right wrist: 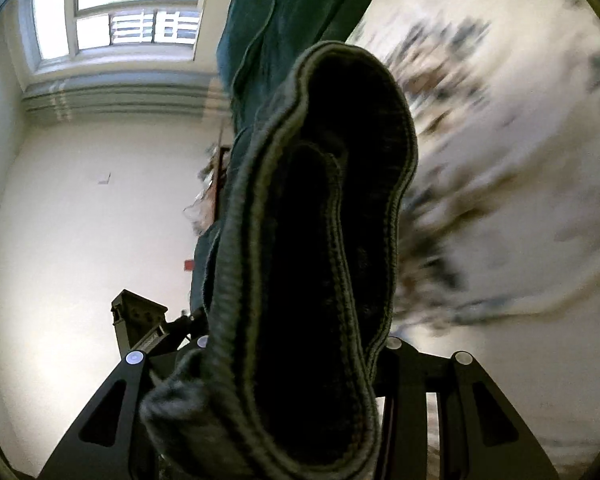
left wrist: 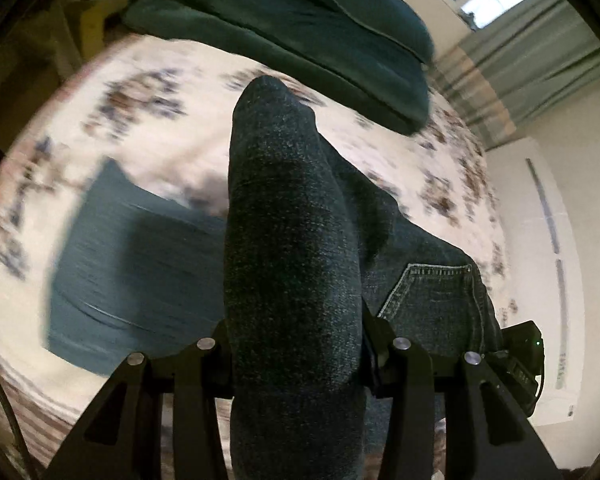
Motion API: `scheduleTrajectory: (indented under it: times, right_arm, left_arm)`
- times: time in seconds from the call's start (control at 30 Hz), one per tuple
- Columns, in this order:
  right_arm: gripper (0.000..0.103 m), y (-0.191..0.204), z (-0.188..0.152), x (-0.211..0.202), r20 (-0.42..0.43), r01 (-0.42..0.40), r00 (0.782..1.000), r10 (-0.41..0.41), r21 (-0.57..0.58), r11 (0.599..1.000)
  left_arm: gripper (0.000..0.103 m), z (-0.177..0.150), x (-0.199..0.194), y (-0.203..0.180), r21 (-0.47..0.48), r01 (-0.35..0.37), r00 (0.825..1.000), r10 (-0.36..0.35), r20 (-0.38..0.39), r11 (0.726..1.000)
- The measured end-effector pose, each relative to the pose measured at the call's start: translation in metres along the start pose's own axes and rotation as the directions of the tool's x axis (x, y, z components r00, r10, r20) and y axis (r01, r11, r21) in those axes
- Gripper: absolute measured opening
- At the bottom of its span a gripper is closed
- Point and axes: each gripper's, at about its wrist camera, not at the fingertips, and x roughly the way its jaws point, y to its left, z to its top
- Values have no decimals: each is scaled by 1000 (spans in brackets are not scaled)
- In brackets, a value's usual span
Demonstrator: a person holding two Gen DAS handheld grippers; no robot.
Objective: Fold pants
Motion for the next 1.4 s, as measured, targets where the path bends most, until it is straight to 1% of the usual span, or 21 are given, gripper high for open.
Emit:
scheduleTrajectory:
  times: [0.13,0.2,0.33,0.43,0.53,0.6,0.63,0.7,0.77,0.8,0.83,0.87,0.9,0.93,0.97,1.0,1.1,1.13,1.23,1.33,1.4]
  right_arm:
    - [43,6,-12,104,-57,-38,998,39,19,999]
    - [43,1,-18,145,-83,-41,996,43,32,999]
    - [43,-23,-28,209,-132,-9,991,17,62,998]
    - [43,-40,-30,236,-157,53,987,-44,50,997]
    - [43,-46,-42,235,-174,86,981,-82,18,996]
    - [43,-50,-44,233,-189,108,976,-107,-4,994]
    - [43,-53,-54,225,-196,115,974,-113,-1,993]
    - [45,-53,-49,226,-217,127,969,-122,9,992]
    - [54,-45,-40,227,-257,174,952,-164,18,985]
    - [64,-36,-37,225,-276,202,941,-195,-5,979]
    - [78,-25,-35,219,-282,241,928,-246,-50,969]
    - [85,-16,-35,213,-273,279,916,-294,-96,956]
    - [90,-1,-33,202,-263,311,902,-343,-155,938]
    - [91,10,-31,192,-253,347,885,-392,-205,915]
    - [91,21,-25,184,-232,392,862,-451,-258,883]
    - [91,36,-19,173,-198,432,839,-507,-324,842]
    - [92,90,-23,127,-82,522,779,-622,-464,715]
    - [92,108,-25,108,-24,554,754,-656,-512,656]
    - [93,153,-37,56,103,613,705,-702,-585,531]
    - [94,208,-44,7,198,645,678,-708,-622,444]
    - [94,231,-45,-18,228,640,684,-693,-643,420]
  left_arm:
    - [41,24,-3,74,6,-74,997,74,2,997]
    - [41,31,3,107,-7,-80,997,80,-12,997]
    - [41,32,38,185,-69,-77,993,70,-95,995]
    - [46,18,67,220,-106,-69,986,51,-161,992]
    - [54,9,76,228,-95,-52,985,35,-168,994]
    - [65,6,76,228,-87,-60,984,44,-170,994]
    - [66,5,74,228,-99,-72,984,54,-170,993]
    - [66,5,67,224,-138,-108,982,83,-172,985]
    - [64,4,52,210,-144,-168,977,145,-158,975]
    - [64,2,43,201,-136,-196,974,177,-140,971]
    - [64,-1,30,186,-125,-244,966,230,-117,962]
    - [66,-4,22,179,-123,-267,962,257,-96,956]
    - [74,-9,12,168,-118,-303,952,296,-71,946]
    - [79,-17,-1,151,-111,-331,944,328,-40,937]
    - [90,-22,-8,142,-114,-340,940,339,-27,934]
    - [93,-30,-18,126,-114,-356,934,357,-13,928]
    - [97,-44,-37,80,-99,-386,922,388,1,917]
    - [97,-51,-48,59,-90,-403,914,406,16,911]
    - [97,-64,-76,4,-78,-453,885,459,75,888]
    - [97,-81,-109,-46,-88,-471,867,479,134,878]
    - [97,-90,-126,-73,-97,-497,847,507,162,862]
